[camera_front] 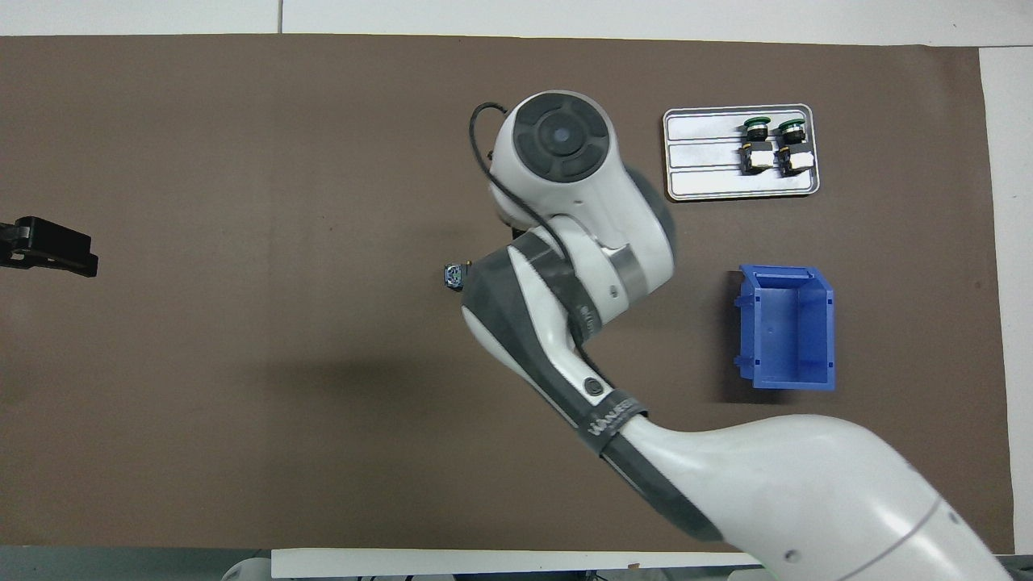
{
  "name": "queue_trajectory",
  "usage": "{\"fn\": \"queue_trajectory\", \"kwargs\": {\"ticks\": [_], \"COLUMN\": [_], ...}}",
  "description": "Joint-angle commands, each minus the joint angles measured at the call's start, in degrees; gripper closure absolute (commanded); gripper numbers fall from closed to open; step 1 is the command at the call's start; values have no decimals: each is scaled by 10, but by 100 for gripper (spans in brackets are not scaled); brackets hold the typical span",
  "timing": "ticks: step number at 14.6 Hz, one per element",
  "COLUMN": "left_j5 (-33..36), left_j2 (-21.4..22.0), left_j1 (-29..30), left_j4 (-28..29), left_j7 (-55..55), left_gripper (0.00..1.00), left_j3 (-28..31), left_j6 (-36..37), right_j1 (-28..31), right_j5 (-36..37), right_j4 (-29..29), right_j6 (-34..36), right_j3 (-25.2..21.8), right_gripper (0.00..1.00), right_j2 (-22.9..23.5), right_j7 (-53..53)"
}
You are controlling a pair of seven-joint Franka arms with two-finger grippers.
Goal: Place and press button with both arms
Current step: 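Lower the green button onto the table and open the right gripper, then retract the right gripper while the left gripper moves toward the button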
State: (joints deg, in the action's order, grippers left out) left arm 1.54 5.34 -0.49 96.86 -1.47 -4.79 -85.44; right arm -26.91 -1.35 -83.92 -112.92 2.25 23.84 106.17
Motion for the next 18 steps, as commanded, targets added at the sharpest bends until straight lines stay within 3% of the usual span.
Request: {"fn": "queue_trajectory", "kwargs": {"ticks": [1, 7, 11, 16, 18], "left_j5": [7, 7, 7, 6, -7], "left_j2": [15, 15, 5, -16, -36], "left_j1": [-3, -13, -63, -144, -167], "left_j4": [17, 22, 32, 62, 64], "left_j7": [-4, -91, -186, -406, -497], "left_gripper": [0, 0, 0, 0, 0], "left_j3": [2, -1, 0, -1, -1], "left_j6": [0, -11, -31, -81, -103], "right_j1": [58, 192, 253, 328, 335], "right_j5": [-7, -8, -6, 37, 52], "right_j4": [-19, -19, -19, -19, -19], "right_j6": [58, 200, 248, 297, 309], "right_j3": [7, 7, 5, 0, 1], "right_gripper": [1, 1, 1, 1, 1], "right_j2": [-49, -113, -161, -203, -221], "right_j7": [-162, -523, -689, -986, -1019]}}
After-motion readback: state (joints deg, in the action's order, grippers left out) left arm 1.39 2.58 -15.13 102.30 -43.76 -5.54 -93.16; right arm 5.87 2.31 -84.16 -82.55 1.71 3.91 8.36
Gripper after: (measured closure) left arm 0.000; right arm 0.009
